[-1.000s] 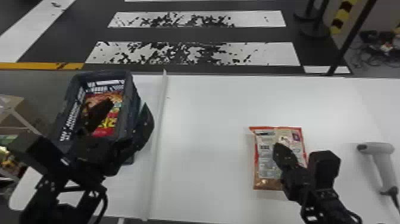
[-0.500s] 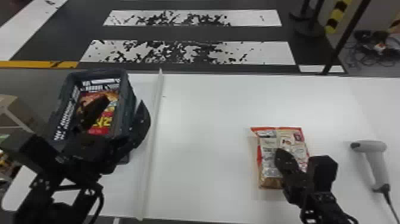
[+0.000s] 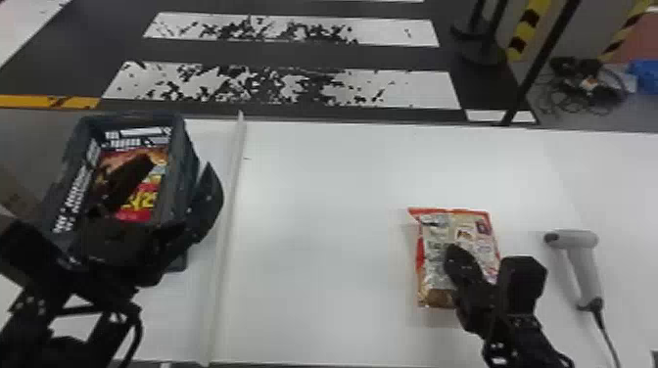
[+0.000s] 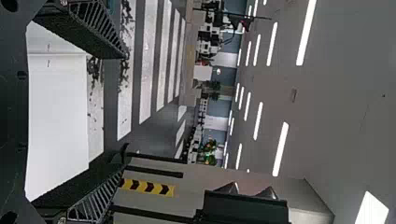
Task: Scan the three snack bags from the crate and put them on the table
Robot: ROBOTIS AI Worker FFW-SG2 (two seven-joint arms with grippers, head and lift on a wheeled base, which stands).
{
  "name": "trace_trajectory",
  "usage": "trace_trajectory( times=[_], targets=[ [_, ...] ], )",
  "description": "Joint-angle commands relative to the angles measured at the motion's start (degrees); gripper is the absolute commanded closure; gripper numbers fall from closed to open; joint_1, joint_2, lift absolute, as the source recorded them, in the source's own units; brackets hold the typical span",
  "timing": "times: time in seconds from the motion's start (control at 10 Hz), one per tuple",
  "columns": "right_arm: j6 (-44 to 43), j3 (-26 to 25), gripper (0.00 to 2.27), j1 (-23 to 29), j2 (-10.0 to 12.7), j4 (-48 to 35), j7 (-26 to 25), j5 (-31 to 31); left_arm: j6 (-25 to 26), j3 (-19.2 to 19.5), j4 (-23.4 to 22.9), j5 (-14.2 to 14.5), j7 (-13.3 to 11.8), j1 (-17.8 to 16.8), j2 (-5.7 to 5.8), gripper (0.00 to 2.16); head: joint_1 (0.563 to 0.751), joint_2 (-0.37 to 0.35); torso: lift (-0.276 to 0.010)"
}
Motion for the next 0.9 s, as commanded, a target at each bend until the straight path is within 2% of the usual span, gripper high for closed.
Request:
trace_trajectory(
  times=[0.0,0.1,0.2,0.3,0.4,0.5,0.8],
  targets=[
    [-1.0,-0.16,2.24,0.57,-0.1,-0.52,0.18,-0.13,0.0,-0.05,0.07,0.0,0.0,-0.09,0.0,0.04,0.695,-0.026,-0.094],
    [-2.06,-0.77,2.24,2.15,-0.1,-2.72,0.97,-0.66,0.0,0.04,0.07,0.09,0.0,-0.09,-0.09,0.04,0.695,-0.027,-0.094],
    [-2.41,-1.65,2.05,4.97,-0.19,-7.64,1.06,-2.07,0.0,0.04,0.16,0.09,0.0,-0.17,-0.09,0.04,0.695,-0.026,-0.094],
    [-2.41,-2.71,1.38,7.07,-0.28,-12.3,1.06,-2.77,0.0,-0.05,0.16,0.09,0.0,-0.35,-0.09,0.04,0.695,-0.023,-0.094],
    [-2.06,-4.03,0.47,8.66,-0.37,-16.52,1.06,-3.3,0.0,-0.4,0.16,0.09,0.0,-0.7,-0.18,0.04,0.695,-0.024,-0.094],
    [-0.48,-5.7,0.02,9.62,-0.37,-19.68,1.06,-3.47,0.0,-0.75,0.16,0.09,0.0,-1.05,-0.26,0.04,0.695,-0.026,-0.094],
    [1.81,-12.73,0.08,11.64,-0.37,-22.94,1.06,-5.14,0.18,-1.54,0.43,0.36,0.0,-1.76,0.0,0.04,0.695,-0.087,-0.094]
  ],
)
